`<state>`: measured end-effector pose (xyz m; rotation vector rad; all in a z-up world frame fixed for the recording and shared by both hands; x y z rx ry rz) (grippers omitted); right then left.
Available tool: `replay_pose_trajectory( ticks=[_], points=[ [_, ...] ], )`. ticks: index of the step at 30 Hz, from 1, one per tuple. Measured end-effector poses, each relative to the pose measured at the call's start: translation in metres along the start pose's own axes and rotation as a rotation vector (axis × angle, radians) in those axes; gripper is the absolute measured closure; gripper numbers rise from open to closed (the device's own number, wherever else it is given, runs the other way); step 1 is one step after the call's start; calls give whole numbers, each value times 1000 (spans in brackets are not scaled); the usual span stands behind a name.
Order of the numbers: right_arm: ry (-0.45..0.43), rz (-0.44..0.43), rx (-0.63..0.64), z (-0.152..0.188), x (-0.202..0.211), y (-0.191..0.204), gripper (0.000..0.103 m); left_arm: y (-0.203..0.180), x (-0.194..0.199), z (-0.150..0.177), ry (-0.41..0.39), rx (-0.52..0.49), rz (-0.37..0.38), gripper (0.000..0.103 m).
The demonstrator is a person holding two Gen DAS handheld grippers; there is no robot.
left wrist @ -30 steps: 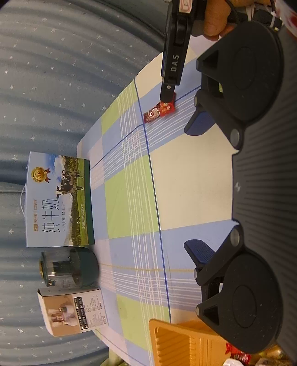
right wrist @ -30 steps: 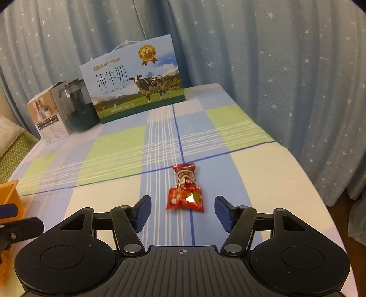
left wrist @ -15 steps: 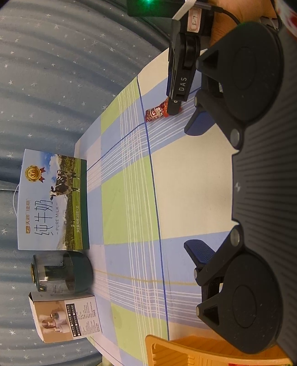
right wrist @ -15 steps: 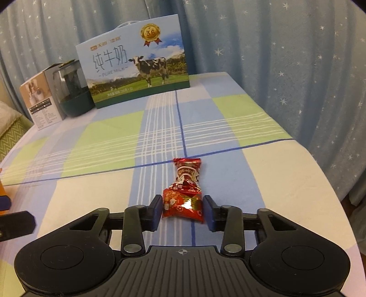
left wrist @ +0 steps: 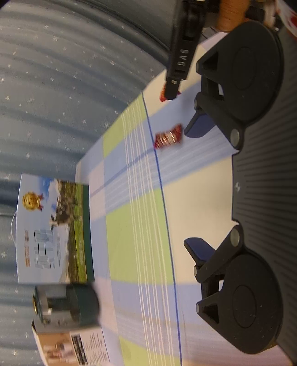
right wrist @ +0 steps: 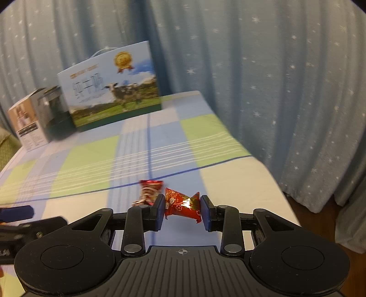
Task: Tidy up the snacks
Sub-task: 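Grasp the red wrapped candy with the right tool while the left tool grasps the red stick snack, then carry the red stick snack and red wrapped candy over the orange tray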
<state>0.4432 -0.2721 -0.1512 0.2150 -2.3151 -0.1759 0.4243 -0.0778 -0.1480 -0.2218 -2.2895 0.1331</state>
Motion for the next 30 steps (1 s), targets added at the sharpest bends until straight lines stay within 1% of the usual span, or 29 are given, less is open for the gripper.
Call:
replay_pose_trajectory(
  ticks=[3, 4, 6, 7, 8, 15, 16, 18, 19, 21, 22, 26, 30],
  points=[
    [-2, 15, -30, -2, -1, -12, 69, -15, -15, -8, -10, 5, 29, 20],
    [-5, 19, -42, -2, -1, -15, 69, -21, -20, -11, -14, 4, 37, 25],
    [-8, 26, -62, -3, -1, -23, 69, -32, -31, -14, -20, 0, 50, 27],
    [-8, 30, -69, -3, -1, -26, 69, -37, -37, -15, -19, -2, 55, 30],
    [-6, 31, -75, -3, -2, -29, 69, -41, -44, -16, -15, -5, 58, 36],
    [1, 59, -112, 1, -4, -48, 70, -62, -79, -17, 1, -26, 61, 57],
    [2, 60, -117, 1, -4, -50, 70, -65, -83, -17, 3, -34, 61, 62],
    [2, 64, -124, 3, -5, -53, 70, -70, -90, -16, 13, -54, 57, 65],
    [4, 64, -128, 3, -5, -53, 70, -72, -92, -15, 7, -64, 48, 67],
    [4, 63, -130, 4, -6, -53, 70, -73, -93, -15, 1, -83, 26, 77],
    [4, 62, -126, 4, -6, -52, 70, -73, -93, -15, 2, -80, 24, 84],
    [8, 49, -112, 5, -8, -45, 70, -67, -82, -9, 2, -91, 16, 85],
    [18, 21, -87, 7, -10, -31, 70, -52, -59, 7, 7, -72, 0, 85]
  ],
)
Point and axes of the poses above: each gripper's, at about its wrist camera, not at the fingertips, and x roughly against the way its jaws point, y to its left, z to its underside, the point moved 7 cm from there along -x, roughly the way its jaws point, and after that the axes turned 5 degrees about y, right-handed, at the moved point
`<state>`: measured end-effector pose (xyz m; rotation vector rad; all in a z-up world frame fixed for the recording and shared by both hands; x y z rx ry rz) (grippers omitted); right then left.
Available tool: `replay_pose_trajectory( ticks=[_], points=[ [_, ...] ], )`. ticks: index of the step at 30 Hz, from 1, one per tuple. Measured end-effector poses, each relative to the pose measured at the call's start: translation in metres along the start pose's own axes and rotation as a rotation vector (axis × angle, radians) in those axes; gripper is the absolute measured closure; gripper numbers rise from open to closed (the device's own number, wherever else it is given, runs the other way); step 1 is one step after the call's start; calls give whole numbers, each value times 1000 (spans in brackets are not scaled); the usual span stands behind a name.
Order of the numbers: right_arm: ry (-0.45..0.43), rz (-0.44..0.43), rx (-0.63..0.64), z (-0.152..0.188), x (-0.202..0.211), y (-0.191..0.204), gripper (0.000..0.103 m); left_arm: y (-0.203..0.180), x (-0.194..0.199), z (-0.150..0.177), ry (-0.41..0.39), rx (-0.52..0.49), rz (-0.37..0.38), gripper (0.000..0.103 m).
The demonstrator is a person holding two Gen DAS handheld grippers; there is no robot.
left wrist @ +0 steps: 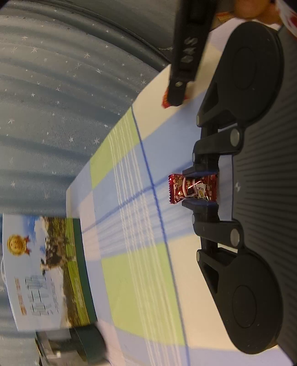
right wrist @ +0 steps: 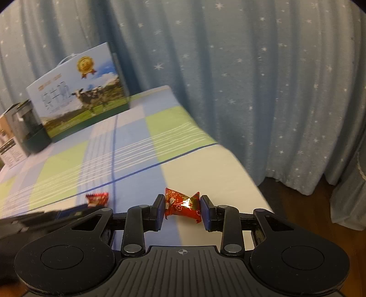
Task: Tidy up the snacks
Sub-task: 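Carry the red stick snack and red wrapped candy over the orange tray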
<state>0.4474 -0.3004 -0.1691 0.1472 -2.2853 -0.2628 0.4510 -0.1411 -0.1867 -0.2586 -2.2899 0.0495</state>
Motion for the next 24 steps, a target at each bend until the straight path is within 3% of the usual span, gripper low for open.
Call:
replay_pose_trajectory(
  ticks=[10, 24],
  points=[
    [25, -93, 123, 16, 23, 65, 70, 54, 87, 37, -7, 112, -74, 85],
    [31, -188, 163, 79, 128, 145, 70, 95, 225, 88, -27, 185, -140, 85]
  ],
)
Point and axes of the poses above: each gripper's, at about its wrist camera, not at the fingertips, and x roughly against the way its jaws point, y to its left, z to its underside, the point moved 7 cm from there along -x, roughly the way its jaws point, and after that the axes turned 5 degrees about y, right-handed, at the moved point
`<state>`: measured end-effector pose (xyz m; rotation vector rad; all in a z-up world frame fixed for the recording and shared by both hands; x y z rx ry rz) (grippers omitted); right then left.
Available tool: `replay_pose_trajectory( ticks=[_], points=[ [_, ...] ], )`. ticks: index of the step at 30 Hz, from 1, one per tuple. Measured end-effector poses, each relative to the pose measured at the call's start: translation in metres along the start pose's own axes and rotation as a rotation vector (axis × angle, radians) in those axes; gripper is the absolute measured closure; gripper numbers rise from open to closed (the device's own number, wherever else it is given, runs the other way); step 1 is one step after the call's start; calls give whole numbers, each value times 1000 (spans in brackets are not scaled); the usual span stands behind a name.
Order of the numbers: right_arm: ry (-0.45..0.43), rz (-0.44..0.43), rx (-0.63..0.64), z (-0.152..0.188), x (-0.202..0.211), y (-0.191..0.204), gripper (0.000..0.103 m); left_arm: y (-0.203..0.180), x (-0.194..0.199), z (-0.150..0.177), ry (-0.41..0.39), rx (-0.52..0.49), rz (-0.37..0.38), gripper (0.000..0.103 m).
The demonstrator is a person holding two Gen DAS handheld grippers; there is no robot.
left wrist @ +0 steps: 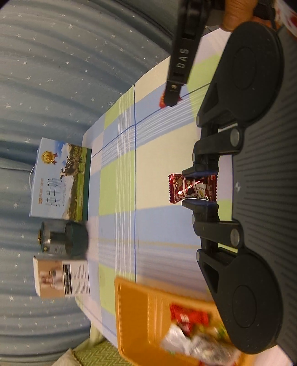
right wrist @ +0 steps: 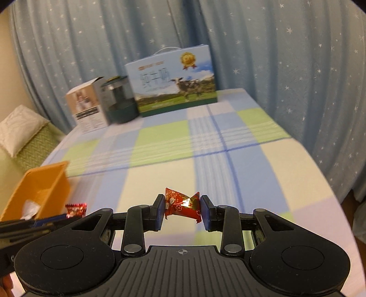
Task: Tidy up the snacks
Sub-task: 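Carry the red stick snack and red wrapped candy over the orange tray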
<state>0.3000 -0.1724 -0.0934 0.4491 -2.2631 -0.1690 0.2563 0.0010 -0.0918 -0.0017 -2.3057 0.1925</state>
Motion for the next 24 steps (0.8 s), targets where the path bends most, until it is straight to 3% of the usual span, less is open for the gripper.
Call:
replay_pose_trajectory(
  ticks=[13, 24],
  points=[
    [19, -52, 76, 42, 60, 86, 70, 55, 104, 24, -58, 46, -61, 85],
    [23, -109, 165, 62, 79, 148, 69, 104, 158, 40, -87, 96, -131, 85]
  ],
)
Point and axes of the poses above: each gripper's, at about its wrist camera, not at the fingertips, and x roughly against the way its jaws point, y to its left, z to its underside, the point moved 7 cm from there along -x, roughly the way its jaws point, and after that the axes turned 5 degrees about y, right-handed, at the moved point
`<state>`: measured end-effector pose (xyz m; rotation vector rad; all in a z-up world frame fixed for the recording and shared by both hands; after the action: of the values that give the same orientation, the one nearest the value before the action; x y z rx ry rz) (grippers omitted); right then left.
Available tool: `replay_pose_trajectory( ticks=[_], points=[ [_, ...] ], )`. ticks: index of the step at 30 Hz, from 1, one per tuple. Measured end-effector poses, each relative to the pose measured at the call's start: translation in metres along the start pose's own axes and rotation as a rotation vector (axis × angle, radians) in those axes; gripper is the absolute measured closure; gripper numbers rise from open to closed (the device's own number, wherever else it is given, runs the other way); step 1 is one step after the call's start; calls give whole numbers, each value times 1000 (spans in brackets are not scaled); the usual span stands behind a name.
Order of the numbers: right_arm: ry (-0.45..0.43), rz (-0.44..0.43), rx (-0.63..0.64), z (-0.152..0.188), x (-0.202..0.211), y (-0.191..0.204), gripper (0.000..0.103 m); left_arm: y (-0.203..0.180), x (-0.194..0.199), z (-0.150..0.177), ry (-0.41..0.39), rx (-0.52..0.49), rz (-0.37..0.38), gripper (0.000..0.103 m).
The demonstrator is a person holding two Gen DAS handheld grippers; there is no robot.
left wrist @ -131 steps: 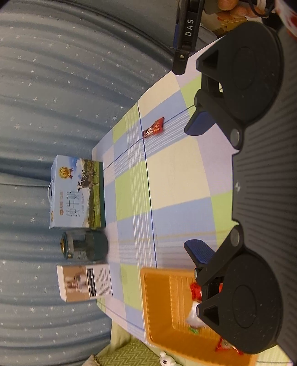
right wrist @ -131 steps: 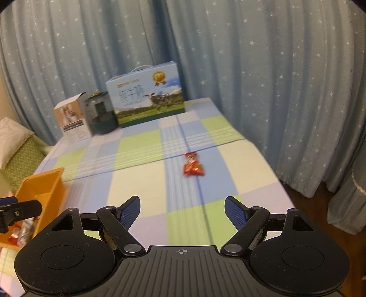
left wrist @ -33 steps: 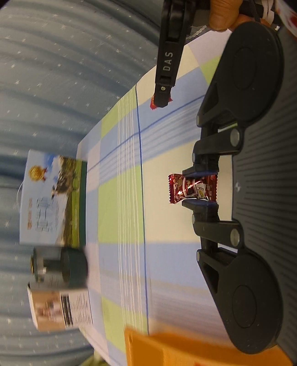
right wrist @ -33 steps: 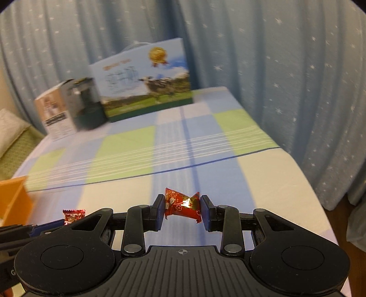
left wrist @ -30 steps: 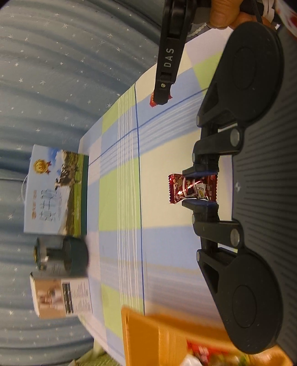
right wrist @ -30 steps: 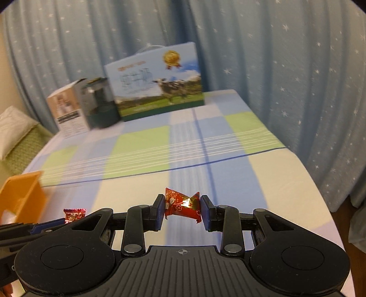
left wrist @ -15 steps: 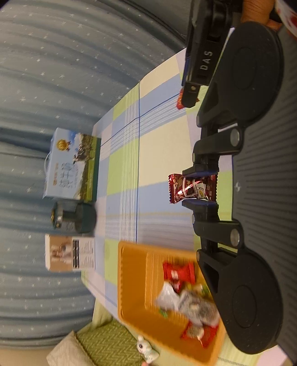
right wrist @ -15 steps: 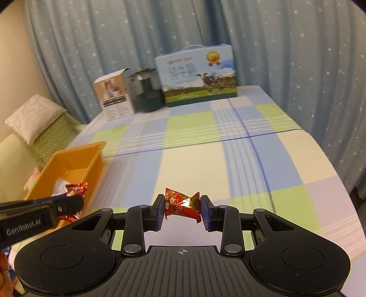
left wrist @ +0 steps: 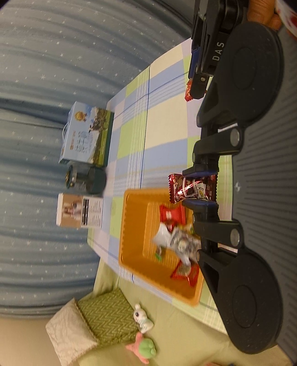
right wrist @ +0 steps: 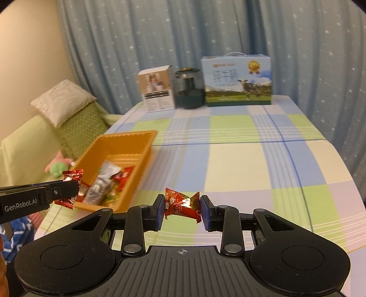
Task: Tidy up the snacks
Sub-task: 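Carry the red stick snack and red wrapped candy over the orange tray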
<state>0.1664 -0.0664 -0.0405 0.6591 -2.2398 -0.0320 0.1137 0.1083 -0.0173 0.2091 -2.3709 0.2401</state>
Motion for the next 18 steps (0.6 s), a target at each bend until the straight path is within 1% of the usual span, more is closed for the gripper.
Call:
replay_pose_trajectory(
  ticks=[8, 18],
  points=[
    [6, -48, 51, 1, -5, 36, 69, 31, 16, 1, -10, 40, -40, 85],
    [17, -80, 86, 2, -14, 59, 70, 52, 19, 0, -12, 71, -58, 85]
  ],
)
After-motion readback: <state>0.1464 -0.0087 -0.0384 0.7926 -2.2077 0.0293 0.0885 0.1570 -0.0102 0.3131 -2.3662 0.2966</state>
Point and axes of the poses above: each gripper's, at about its wrist camera, not at the fingertips, and x roughly against the way its jaws point, y to its left, z to its underside, the point moved 7 cm from there along -x, roughly the way its jaws point, and after that the axes turned 5 degrees about y, right-handed, at the moved point
